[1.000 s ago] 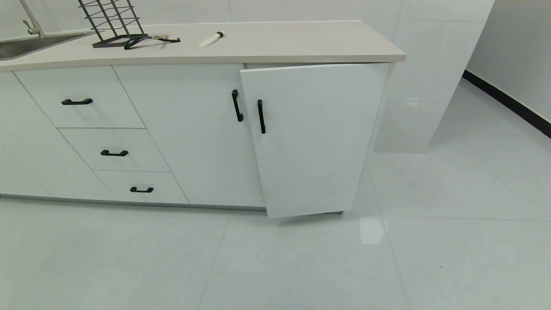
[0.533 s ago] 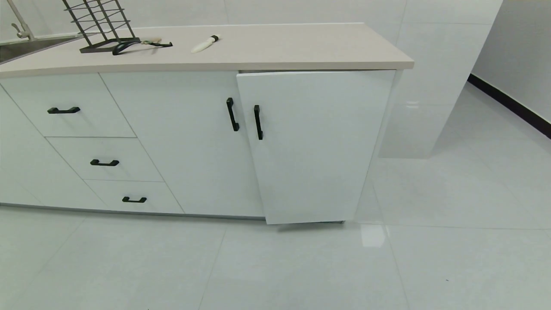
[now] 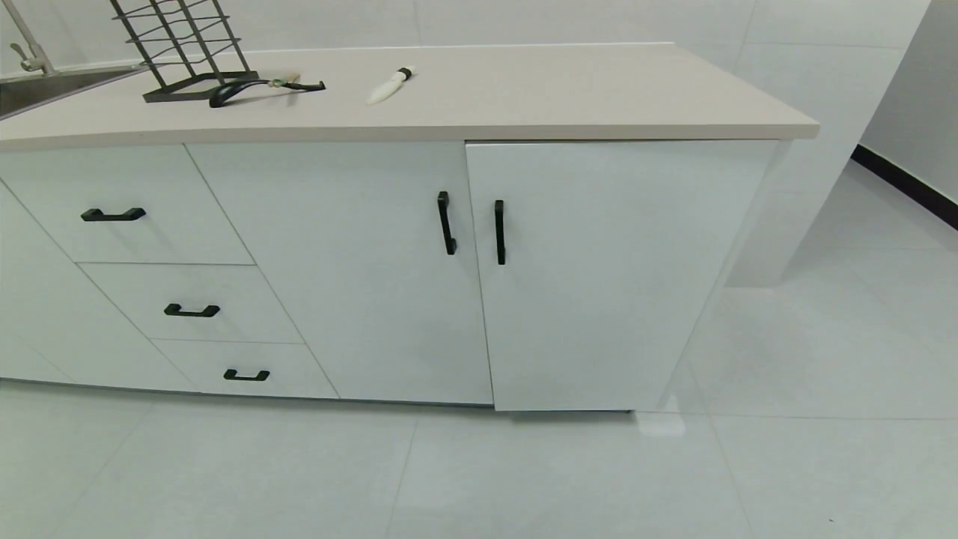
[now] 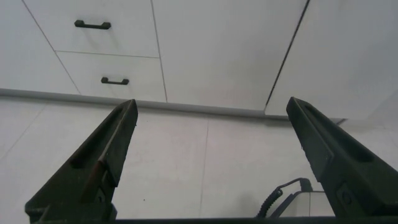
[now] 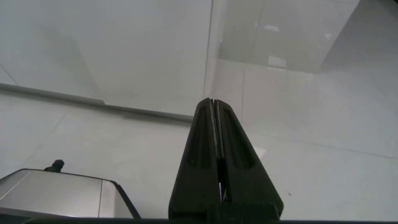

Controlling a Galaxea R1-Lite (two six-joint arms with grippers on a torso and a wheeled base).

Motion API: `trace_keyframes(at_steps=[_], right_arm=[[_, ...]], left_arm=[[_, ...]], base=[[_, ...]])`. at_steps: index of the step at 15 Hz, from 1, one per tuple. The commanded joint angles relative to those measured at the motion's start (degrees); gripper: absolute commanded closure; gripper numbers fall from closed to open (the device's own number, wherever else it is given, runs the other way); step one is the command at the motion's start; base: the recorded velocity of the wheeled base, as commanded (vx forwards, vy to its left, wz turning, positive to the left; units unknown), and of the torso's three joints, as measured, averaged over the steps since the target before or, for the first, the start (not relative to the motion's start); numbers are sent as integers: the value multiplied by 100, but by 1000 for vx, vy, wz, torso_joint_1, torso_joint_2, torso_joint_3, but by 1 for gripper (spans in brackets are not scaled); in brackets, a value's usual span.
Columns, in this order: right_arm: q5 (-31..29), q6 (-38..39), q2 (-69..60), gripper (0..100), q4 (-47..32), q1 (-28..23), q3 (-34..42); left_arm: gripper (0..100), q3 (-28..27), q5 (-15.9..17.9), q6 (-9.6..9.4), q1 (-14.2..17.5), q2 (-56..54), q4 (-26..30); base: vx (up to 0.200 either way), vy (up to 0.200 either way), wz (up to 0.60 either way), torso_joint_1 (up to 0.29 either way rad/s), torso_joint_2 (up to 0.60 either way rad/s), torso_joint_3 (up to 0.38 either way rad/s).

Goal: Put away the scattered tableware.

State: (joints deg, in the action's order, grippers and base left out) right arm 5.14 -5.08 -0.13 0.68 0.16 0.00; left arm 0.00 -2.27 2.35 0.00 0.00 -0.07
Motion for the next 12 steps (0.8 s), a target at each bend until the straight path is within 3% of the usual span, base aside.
trace_keyframes(at_steps=[1,7,9,12], right_arm=[[4,-1,13,100,2,2,0],[4,-1,13,100,2,2,0],[4,-1,13,100,2,2,0],[4,-1,13,100,2,2,0]], left_arm=[[0,0,-2,2,0,0,-1],[0,0,-2,11,0,0,-1],[0,0,-2,2,0,0,-1],[0,0,-2,2,0,0,-1]], base=[[0,200,0,2,7,2],[0,200,0,2,2,3],[200,200,0,5,7,0],[200,0,0,1,2,1]])
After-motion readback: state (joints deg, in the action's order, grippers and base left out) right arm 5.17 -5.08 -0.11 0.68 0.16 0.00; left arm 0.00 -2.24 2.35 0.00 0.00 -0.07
